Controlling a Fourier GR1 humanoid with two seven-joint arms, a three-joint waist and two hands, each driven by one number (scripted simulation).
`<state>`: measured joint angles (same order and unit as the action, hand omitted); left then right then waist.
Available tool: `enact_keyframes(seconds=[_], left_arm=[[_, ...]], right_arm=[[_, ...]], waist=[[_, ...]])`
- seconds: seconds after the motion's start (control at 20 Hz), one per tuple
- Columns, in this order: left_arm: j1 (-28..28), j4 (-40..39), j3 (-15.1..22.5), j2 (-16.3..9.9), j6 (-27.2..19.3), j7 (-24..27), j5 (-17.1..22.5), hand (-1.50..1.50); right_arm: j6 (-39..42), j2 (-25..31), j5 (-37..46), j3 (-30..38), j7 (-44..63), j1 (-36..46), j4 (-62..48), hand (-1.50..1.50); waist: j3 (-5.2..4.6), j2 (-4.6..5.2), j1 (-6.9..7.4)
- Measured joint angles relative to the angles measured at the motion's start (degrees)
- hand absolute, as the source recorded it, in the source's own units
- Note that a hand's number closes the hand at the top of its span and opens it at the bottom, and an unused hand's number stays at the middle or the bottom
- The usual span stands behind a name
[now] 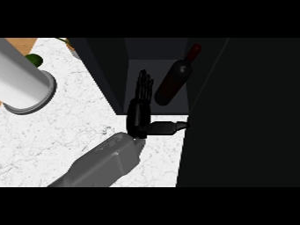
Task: Pick up the wine, place it into the cabinet and close the cabinet
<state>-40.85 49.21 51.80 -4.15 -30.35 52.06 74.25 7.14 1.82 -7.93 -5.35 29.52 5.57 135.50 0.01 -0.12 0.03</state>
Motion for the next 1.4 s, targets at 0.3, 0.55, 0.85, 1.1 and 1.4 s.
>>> enact_keyframes(seconds=[0.3, 0.55, 0.85, 1.1, 1.4], left_arm=[[5.93, 11.9, 1.06, -5.08, -0.43, -3.02, -6.03, -1.5], [11.26, 22.53, 1.19, -11.91, 0.12, -6.14, -10.11, -1.5], [17.62, 34.98, 1.27, -20.94, 3.32, -8.7, -13.03, -1.5], [22.39, 44.03, -0.06, -27.52, 5.36, -10.7, -14.46, 1.5], [30.51, 51.05, -3.47, -36.67, 11.15, -9.61, -14.31, 1.5]], right_arm=[[0.49, -0.29, 1.68, -1.46, -1.68, -2.31, 0.54, -1.5], [0.14, 0.85, 0.82, 0.95, -0.13, -0.54, 1.3, -1.5], [4.42, 3.64, -2.78, 0.63, 0.7, -2.02, 2.29, 1.5], [9.47, 5.82, -3.87, -1.12, -0.65, -2.93, 1.93, 1.5], [11.89, 5.7, -5.12, -6.04, 1.74, -4.68, 2.4, 1.5]], waist=[[0.0, -0.07, 0.2], [0.02, -0.07, 0.3], [0.04, -0.13, 0.44], [0.03, -0.1, 0.45], [0.0, -0.14, 0.51]])
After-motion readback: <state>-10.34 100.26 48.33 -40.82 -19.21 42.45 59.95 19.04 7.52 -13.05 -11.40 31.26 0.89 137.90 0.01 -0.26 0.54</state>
